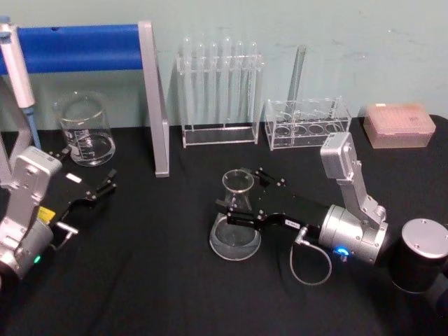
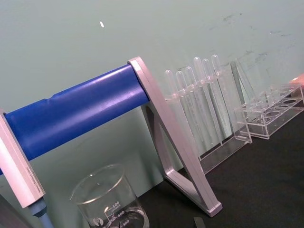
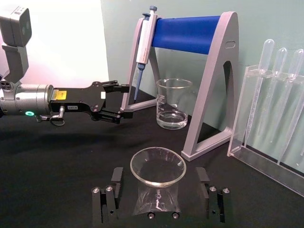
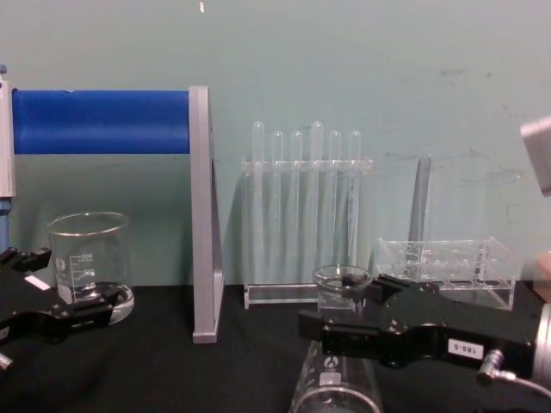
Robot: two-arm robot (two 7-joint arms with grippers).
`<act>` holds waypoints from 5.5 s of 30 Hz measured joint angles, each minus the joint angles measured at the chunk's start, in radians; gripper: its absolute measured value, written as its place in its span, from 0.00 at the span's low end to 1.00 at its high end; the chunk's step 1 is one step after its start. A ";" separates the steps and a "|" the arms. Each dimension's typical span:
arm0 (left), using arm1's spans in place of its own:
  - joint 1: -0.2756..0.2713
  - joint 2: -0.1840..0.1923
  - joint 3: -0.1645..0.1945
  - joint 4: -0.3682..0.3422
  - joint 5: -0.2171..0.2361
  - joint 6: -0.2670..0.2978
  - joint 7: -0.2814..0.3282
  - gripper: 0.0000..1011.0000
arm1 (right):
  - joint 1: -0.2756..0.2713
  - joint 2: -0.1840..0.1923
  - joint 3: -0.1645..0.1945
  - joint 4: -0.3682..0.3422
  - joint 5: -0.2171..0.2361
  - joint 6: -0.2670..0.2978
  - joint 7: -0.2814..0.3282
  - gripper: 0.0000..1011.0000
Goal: Grasp the erlenmeyer flask with one hand, shake it three times, then place it back.
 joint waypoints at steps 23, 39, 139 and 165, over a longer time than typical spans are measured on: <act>0.000 0.000 0.000 0.000 0.000 0.000 0.000 0.99 | 0.000 0.000 0.000 0.000 0.001 0.000 0.000 0.45; 0.000 0.000 0.000 0.000 0.000 0.000 0.000 0.99 | -0.015 0.001 0.025 -0.043 0.026 0.059 -0.043 0.45; 0.000 0.000 0.000 0.000 0.000 0.000 0.000 0.99 | -0.307 -0.122 0.393 -0.462 -0.290 0.115 -0.662 0.45; 0.000 0.000 0.000 0.000 0.000 0.000 0.000 0.99 | -0.217 -0.166 0.241 -0.396 -0.261 0.105 -0.370 0.45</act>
